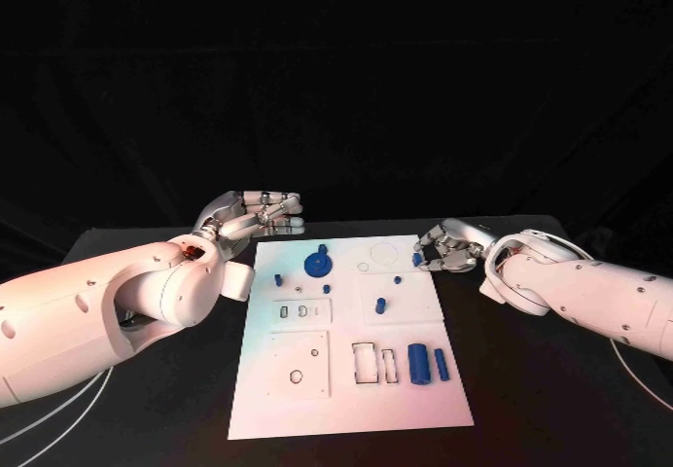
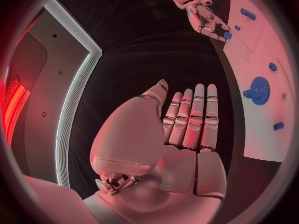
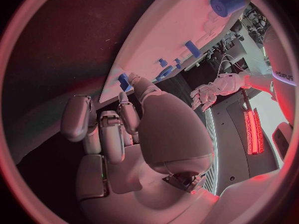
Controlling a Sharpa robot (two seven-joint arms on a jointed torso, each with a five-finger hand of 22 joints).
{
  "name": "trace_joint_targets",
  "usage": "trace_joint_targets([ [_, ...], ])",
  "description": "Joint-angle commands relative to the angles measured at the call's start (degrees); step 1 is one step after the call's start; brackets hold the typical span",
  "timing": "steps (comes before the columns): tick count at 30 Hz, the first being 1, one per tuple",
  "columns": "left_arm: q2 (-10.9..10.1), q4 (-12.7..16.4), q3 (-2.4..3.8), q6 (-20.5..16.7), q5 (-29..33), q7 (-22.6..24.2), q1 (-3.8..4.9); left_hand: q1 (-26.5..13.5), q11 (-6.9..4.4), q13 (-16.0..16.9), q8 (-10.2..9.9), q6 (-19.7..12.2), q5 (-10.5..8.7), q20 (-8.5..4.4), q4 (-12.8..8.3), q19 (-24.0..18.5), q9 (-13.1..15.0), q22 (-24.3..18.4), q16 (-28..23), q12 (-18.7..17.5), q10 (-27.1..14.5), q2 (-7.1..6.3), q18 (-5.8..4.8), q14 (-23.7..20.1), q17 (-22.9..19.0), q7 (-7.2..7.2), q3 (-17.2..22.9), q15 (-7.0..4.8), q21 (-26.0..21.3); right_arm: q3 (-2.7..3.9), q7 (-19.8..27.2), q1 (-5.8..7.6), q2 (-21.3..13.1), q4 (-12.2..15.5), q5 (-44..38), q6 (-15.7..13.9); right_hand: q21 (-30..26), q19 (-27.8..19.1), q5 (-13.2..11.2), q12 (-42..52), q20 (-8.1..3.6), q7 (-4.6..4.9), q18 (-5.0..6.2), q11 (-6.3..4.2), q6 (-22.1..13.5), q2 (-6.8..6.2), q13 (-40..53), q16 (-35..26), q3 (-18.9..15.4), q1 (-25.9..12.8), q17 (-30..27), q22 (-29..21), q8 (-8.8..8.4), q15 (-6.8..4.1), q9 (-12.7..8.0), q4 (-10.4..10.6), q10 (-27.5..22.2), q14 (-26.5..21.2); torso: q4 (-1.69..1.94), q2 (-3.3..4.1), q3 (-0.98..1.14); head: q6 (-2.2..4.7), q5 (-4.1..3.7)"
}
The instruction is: Assemble the parts on the task board
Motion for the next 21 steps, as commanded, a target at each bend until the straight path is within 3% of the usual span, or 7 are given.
trace_joint_targets([
  [1,0.13,0.12,0.04,1.02,0.17,0.56,0.04,-0.01,0.02,-0.06,-0.28,-0.25,0.03,0.12,-0.31,-0.38,-0.05,-0.08,-0.36,0.05,-0.27,-0.18,0.69,-0.23,0.06,0.32,0.08,0.02,-0.21,0.01,-0.02,-0.06,0.32,-0.32,-0.8,0.48,0.25,0.12,-0.35,0.16,0.0,-0.02,0.4,-0.19,0.55,0.58,0.22,0.24,0.21,0.32,15.05,0.14,0.42,-0.25,0.07,-0.23,0.45,5.87,0.0,0.04,0.02,0.03,0.06],
  [21,0.12,0.04,0.04,1.0,0.17,0.55,0.04,0.0,0.02,-0.06,-0.28,-0.26,0.03,0.13,-0.34,-0.39,-0.05,-0.09,-0.38,0.05,-0.28,-0.18,0.69,-0.23,0.06,0.33,0.09,0.02,-0.22,0.0,-0.43,-0.56,1.69,-1.69,-0.81,0.73,1.04,0.79,-0.84,0.84,-0.38,-0.88,0.22,-0.89,4.43,1.7,1.11,0.24,1.06,0.17,15.05,1.1,2.15,-0.77,0.64,-0.23,1.43,5.87,-0.07,0.03,0.05,-0.46,0.29],
])
